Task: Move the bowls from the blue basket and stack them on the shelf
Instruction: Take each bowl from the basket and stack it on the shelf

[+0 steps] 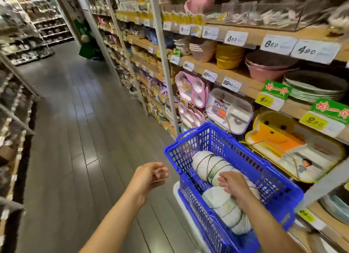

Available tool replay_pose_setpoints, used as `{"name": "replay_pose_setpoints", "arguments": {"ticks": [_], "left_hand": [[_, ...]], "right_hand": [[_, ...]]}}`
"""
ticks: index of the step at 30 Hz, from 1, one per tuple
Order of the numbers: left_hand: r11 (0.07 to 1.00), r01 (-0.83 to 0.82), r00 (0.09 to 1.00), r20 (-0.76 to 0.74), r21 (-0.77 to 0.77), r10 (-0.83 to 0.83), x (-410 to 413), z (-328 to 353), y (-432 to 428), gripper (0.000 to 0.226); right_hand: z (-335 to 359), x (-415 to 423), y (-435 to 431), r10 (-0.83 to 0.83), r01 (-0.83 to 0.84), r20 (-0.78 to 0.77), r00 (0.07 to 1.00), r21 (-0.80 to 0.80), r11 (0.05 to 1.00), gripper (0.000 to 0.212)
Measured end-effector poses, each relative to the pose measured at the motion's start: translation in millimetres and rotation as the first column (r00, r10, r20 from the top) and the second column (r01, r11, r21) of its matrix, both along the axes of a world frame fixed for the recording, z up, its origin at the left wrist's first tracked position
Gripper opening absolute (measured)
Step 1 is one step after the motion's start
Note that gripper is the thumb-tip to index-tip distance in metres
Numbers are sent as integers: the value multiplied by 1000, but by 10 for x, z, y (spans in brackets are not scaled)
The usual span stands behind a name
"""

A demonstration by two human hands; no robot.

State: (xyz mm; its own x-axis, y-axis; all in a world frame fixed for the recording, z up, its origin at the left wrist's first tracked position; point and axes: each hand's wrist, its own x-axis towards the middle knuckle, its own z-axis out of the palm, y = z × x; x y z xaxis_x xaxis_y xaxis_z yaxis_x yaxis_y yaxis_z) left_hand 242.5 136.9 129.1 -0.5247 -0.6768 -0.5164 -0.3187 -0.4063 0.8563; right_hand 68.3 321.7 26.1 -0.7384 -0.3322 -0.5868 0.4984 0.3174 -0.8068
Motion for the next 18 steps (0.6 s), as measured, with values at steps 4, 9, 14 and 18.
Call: {"name": "replay_pose_setpoints", "arguments": {"ticks": [4,9,14,18], "left_hand": [[984,176,982,76,-4,-175,-597,-186,-235,12],[918,397,895,216,10,-389,-1274,-578,-334,17],[780,624,730,329,36,-599,-1879,-1148,-339,15],[570,818,489,429,76,-760,-2249,-1632,-298,16]], "right_hand": [[-255,-272,-133,-50,45,100,994,55,997,21],[-528,-418,-134,-97,86,88,991,119,989,20],[-755,-404,-130,-62,73,-43,997,305,950,23],[-960,-341,-145,33,22,-92,995,536,844,22]]}}
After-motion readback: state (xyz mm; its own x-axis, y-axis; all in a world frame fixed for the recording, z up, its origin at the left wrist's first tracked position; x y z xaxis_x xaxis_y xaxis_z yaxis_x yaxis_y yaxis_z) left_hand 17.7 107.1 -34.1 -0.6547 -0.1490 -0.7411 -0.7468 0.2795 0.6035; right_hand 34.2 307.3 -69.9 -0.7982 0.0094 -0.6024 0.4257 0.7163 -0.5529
